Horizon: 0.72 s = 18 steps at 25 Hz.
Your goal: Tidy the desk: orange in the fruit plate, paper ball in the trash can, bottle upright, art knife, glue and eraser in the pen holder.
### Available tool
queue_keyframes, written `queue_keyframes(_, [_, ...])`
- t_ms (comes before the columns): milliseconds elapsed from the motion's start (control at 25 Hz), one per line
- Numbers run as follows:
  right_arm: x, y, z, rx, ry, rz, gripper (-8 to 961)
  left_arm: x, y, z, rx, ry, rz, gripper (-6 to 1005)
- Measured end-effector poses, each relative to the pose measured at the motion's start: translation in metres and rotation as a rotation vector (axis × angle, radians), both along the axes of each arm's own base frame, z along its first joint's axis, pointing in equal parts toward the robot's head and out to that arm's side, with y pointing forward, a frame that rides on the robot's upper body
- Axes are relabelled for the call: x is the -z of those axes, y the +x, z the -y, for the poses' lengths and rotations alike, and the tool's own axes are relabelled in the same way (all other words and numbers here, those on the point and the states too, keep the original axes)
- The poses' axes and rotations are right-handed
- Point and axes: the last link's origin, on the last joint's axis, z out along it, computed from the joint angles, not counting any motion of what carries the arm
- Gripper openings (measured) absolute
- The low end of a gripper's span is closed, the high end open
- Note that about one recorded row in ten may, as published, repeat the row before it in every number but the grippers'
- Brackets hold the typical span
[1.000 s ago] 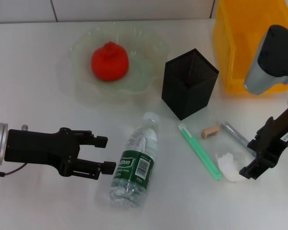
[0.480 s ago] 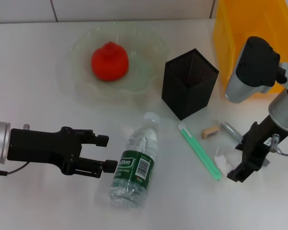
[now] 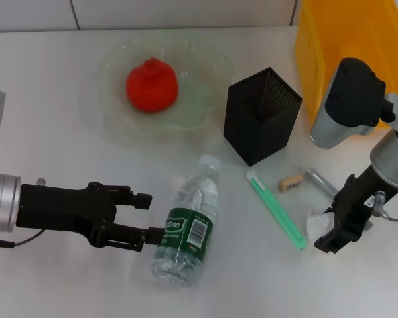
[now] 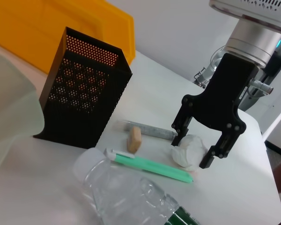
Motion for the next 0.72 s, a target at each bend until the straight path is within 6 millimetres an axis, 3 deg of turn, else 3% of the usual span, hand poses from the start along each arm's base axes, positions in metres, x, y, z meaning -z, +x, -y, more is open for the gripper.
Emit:
queue_keyframes(200, [-0.005,-0.004,0.004,-0.009,0.001,-0.039,598,0.000,0.000,0.000,0.000,-0.004,0.004,833])
queue_keyframes(360, [-0.022,-0.005,0.008,-0.012,0.040,-0.078,568,-0.001,0.000,0.000,0.000,-0.001,0.003,833])
queue_keyframes(560, [-0.061,-0.003,0.011,-0.006,0.138,-0.186,552,-0.002,0.000,-0.001,0.001,0.000,0.002,832])
queue_keyframes(720, [-0.110,-0.003,0.011,-0.025,0.305,-0.372,551,-0.002,0.000,-0.001,0.000,0.002,0.004,831])
